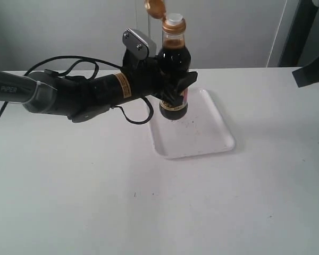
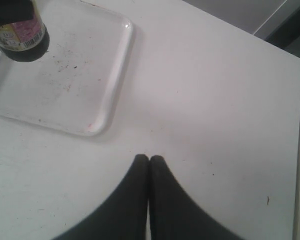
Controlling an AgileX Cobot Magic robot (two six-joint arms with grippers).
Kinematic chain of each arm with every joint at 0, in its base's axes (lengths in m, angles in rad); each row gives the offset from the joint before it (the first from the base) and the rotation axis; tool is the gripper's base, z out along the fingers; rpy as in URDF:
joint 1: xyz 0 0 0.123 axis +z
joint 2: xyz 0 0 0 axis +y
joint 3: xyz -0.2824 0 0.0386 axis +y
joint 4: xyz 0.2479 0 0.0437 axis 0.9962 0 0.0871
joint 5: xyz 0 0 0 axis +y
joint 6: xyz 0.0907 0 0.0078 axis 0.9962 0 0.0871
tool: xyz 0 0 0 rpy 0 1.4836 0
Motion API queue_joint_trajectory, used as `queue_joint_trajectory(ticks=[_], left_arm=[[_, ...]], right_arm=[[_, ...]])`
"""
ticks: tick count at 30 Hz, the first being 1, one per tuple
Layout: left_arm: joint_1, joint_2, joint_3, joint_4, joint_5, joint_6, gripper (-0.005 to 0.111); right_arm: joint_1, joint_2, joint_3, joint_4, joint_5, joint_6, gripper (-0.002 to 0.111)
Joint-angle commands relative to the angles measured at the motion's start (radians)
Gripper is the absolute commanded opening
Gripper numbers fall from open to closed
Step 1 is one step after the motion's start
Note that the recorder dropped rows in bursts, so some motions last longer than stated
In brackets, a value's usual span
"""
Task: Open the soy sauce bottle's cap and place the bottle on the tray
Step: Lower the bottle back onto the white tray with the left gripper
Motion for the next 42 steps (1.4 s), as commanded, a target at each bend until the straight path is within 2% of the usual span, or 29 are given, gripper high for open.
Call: queue_joint_trajectory(ticks=[1,25,42], left_arm=[[-0.004,-0.008,-0.043,-0.033,-0.079,-0.013,0.0],[-0.004,0.162,-0.207,-0.046,-0.07,-0.06,0.0],[-0.004,0.201,-0.219,-0.063,-0.021,-0.106,0.0]], right_arm=[[-0.008,-0.007,0.004,0.002,-0.01,-0.002,0.0],[-0.008,-0.007,0.004,0.007,-0.004,-0.001,0.0],[-0.008,-0.007,0.004,0.007,-0.002,-0.001,0.0]])
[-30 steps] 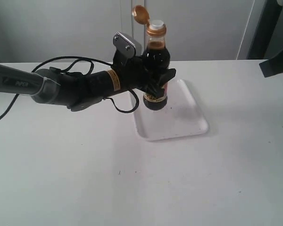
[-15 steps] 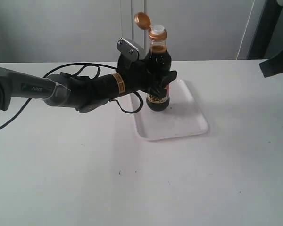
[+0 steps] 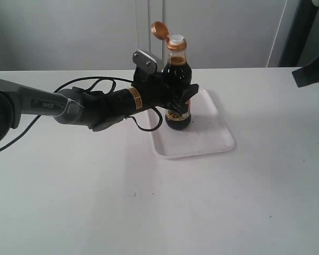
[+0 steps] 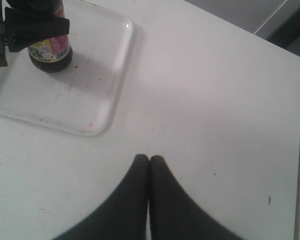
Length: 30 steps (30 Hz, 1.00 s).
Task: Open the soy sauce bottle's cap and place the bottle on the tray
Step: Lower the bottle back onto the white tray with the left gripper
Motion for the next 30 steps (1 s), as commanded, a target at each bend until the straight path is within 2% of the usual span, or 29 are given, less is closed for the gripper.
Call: queue_joint_trajectory(ticks=[1,3,6,9,15,20,30], left_arm=[[-0.004,-0.027,-0.017,-0.03,-0.04,-0.033,0.0],[-0.004,-0.027,-0.017,-0.03,-0.026,-0.045,0.0],[-0.004,-0.027,-0.017,-0.03,-0.023,-0.047,0.01],[-0.004,-0.027,-0.017,-0.03,-0.025,-0.047,0.028],[-0.004,-0.029,-0.017,-0.055,-0.062,-0.047,0.076],[-0.004,-0.029,-0.017,-0.074,-0.113,-0.047,0.104],[-0.004,-0.033,-0.017,-0.074,-0.112,-0.047,0.105]], right_arm=[[-0.008,-0.007,0.004,0.003,-0.002,-0.001,0.0],[-0.008,-0.007,0.004,0.003,-0.002,-0.001,0.0],[-0.008,-0.007,0.004,0.003,-0.002,-0.001,0.0],[-0.008,-0.007,0.004,0.003,-0.002,-0.001,0.0],[-0.008,-0.007,0.004,0.005,-0.002,-0.001,0.0],[-0.008,-0.007,0.004,0.005,-0.002,-0.001,0.0],[-0.008,-0.007,0.004,0.006,0.0,-0.001,0.0]])
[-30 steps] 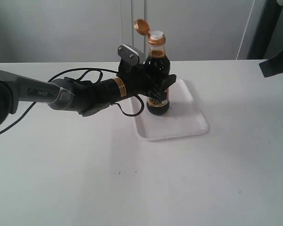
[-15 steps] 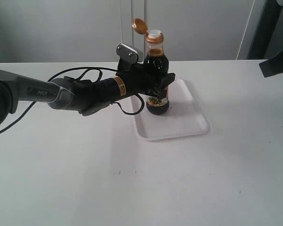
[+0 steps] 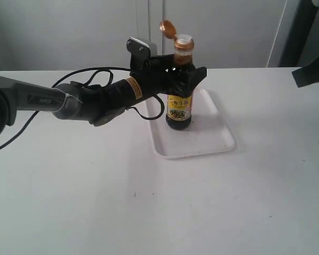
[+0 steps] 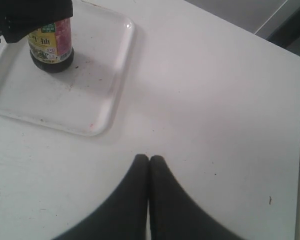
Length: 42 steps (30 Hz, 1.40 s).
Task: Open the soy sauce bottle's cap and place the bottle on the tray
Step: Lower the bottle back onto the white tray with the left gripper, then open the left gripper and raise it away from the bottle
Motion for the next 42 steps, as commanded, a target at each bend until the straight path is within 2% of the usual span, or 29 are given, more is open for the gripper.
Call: queue_joint_trajectory(ticks=[1,21,27,33,42], left_arm=[[-0.004,-0.02,-0.004,-0.004,-0.013,-0.005,0.105],[-0.001,-0.149,-0.004,0.05,0.057,-0.007,0.105],[0.0,-0.202,-0.004,0.052,0.132,0.009,0.105],[0.002,-0.236,-0.004,0.06,0.122,0.009,0.105],[0.002,-0.316,-0.004,0.146,0.142,-0.023,0.105]], right_arm=[[-0.008,-0.007,0.004,0.001,0.0,-0.001,0.0],[-0.008,-0.007,0.004,0.006,0.002,-0.001,0.0],[-0.008,-0.007,0.004,0.006,0.002,-0.001,0.0],[-0.008,-0.007,0.004,0.011,0.004,-0.001,0.0],[-0.008,-0.007,0.004,0.011,0.004,-0.001,0.0]])
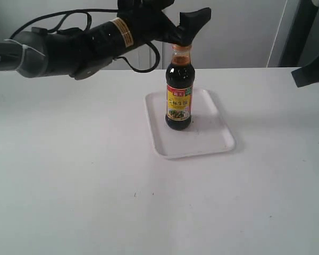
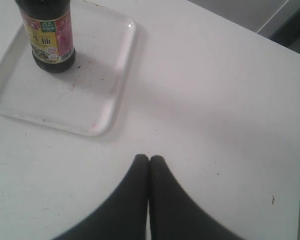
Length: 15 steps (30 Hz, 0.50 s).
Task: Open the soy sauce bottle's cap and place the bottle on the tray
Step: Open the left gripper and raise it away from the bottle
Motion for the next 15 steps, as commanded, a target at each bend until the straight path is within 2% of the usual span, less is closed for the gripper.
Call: queue_joint_trajectory(ticks=[1,11,13,15], left_arm=[[0.002,-0.057,-0.004,0.083,0.006,-0.046,0.105],[0.002,-0.173,-0.004,0.394,0.198,-0.27,0.103],[0.002,-0.198,-0.004,0.473,0.236,-0.335,0.096],[0.002,-0.219,-0.004,0.571,0.267,-0.407,0.084]], right_arm=[[-0.008,-0.007,0.004,0.0,0.001,-0.001,0.0],[-0.008,-0.007,0.004,0.007,0.002,-0.001,0.0],[-0.008,-0.007,0.004,0.007,0.005,-0.001,0.0],[-0.008,-0.007,0.004,0.007,0.005,-0.001,0.0]])
